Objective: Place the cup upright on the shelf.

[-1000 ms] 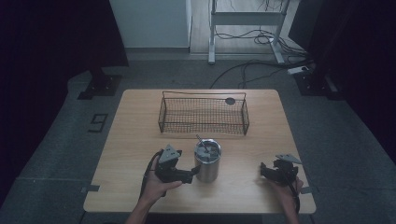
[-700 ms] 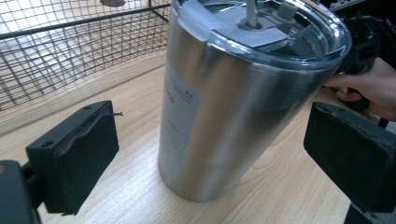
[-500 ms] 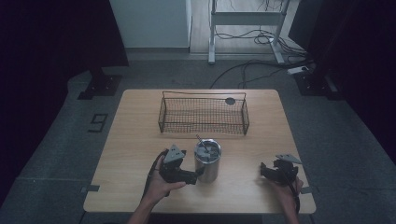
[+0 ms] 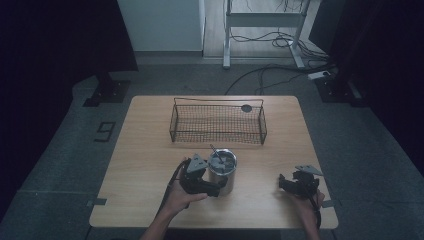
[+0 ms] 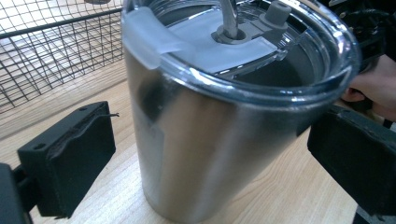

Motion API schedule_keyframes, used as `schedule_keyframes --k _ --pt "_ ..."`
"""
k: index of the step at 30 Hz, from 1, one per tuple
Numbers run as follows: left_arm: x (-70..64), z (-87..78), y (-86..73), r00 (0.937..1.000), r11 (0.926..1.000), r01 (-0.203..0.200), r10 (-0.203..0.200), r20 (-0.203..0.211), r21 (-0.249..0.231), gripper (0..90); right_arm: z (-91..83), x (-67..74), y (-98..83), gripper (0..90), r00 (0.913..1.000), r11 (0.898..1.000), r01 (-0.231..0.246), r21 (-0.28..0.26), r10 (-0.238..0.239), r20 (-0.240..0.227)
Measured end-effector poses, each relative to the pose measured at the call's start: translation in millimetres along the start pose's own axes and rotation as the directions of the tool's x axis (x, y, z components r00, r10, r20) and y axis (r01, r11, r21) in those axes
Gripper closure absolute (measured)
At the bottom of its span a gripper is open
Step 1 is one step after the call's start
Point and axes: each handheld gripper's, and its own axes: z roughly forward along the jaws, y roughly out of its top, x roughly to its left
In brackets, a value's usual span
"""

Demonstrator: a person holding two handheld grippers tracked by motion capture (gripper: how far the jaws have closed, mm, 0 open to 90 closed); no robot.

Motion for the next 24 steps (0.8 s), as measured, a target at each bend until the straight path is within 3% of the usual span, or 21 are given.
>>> schedule_keyframes --k 8,15,24 --pt "-2.7 8.2 0.8 0.9999 1.0000 -0.008 0.008 -0.013 0.004 0.9 -0.5 -0.1 -0.4 12.8 1.0000 1.000 0.000 -0.002 0.000 0.000" --pt "-6.7 17.3 4.4 0.9979 0.9988 -0.048 0.048 -0.044 0.003 1.1 -0.5 -0.2 -0.5 12.8 1.0000 1.000 0.000 -0.002 0.000 0.000" --pt "-9.3 31.5 6.4 0.9949 0.9981 -0.062 0.062 -0.079 0.005 1.4 -0.5 -0.2 -0.5 12.8 1.0000 1.000 0.000 -0.002 0.000 0.000"
